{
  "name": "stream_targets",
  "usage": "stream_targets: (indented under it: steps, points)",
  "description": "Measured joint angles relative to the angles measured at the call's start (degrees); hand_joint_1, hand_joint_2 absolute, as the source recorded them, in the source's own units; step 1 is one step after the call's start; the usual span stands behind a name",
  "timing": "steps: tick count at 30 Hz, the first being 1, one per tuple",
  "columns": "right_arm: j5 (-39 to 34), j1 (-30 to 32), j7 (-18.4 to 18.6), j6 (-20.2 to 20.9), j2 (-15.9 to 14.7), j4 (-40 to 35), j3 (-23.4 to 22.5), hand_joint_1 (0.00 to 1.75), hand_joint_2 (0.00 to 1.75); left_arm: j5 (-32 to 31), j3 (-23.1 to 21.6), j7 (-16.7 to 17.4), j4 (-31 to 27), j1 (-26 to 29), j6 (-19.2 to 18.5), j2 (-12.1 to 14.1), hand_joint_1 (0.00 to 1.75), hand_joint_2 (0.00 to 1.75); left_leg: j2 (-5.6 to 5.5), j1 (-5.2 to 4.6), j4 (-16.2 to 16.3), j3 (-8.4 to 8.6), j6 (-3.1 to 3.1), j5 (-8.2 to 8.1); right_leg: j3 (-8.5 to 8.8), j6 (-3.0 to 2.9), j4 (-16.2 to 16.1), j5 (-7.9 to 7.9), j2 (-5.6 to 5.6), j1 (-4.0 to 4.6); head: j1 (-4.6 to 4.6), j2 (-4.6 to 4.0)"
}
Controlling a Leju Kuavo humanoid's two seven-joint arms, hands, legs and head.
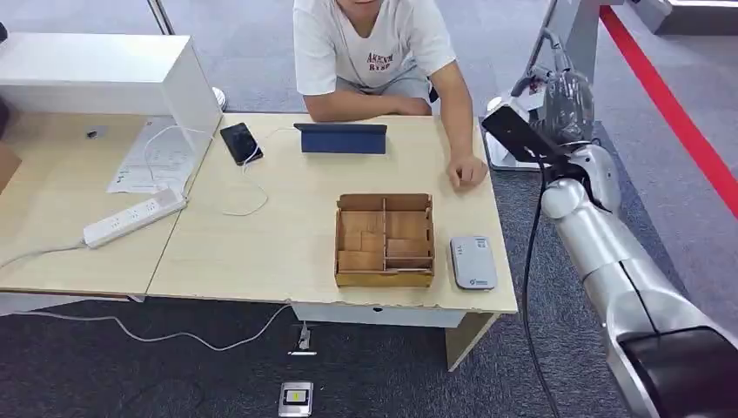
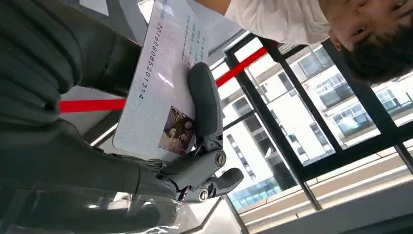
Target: Pass the card to the sensor for recognition and then transmit it.
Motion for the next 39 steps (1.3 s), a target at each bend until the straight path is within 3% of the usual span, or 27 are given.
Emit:
stream_targets:
  steps: [7, 19, 39]
  points:
    - [0.0, 1.05, 0.59, 1.03, -0.68, -0.02, 0.0, 1.75, 1.75, 0.61, 0.0, 0.37, 0.0, 0.01, 0.0, 0.0, 0.0, 0.0, -0.01, 0.0, 0.0, 0.05, 0.0, 0.0, 0.03, 0.0, -0.02, 0.0, 0.0, 0.01, 0.0, 0.0]
    - [1.33, 10.47, 2.69, 1.55, -5.75, -0.63, 0.31, 1.75, 1.75, 3.04, 0.07, 2.12, 0.0, 0.29, 0.96, -0.35, 0.0, 0.0, 0.05, -0.01, 0.0, 0.09, 0.05, -0.04, 0.1, 0.0, -0.05, 0.0, 0.01, -0.01, -0.02, 0.0]
    - [1.36, 11.7, 2.69, 1.55, -7.54, -0.63, 0.35, 1.75, 1.75, 3.04, 0.09, 2.16, 0.0, 0.26, 1.03, -0.68, 0.0, 0.0, 0.08, 0.0, 0.0, 0.1, 0.05, -0.04, 0.1, 0.0, -0.04, 0.0, 0.03, 0.0, -0.02, 0.0]
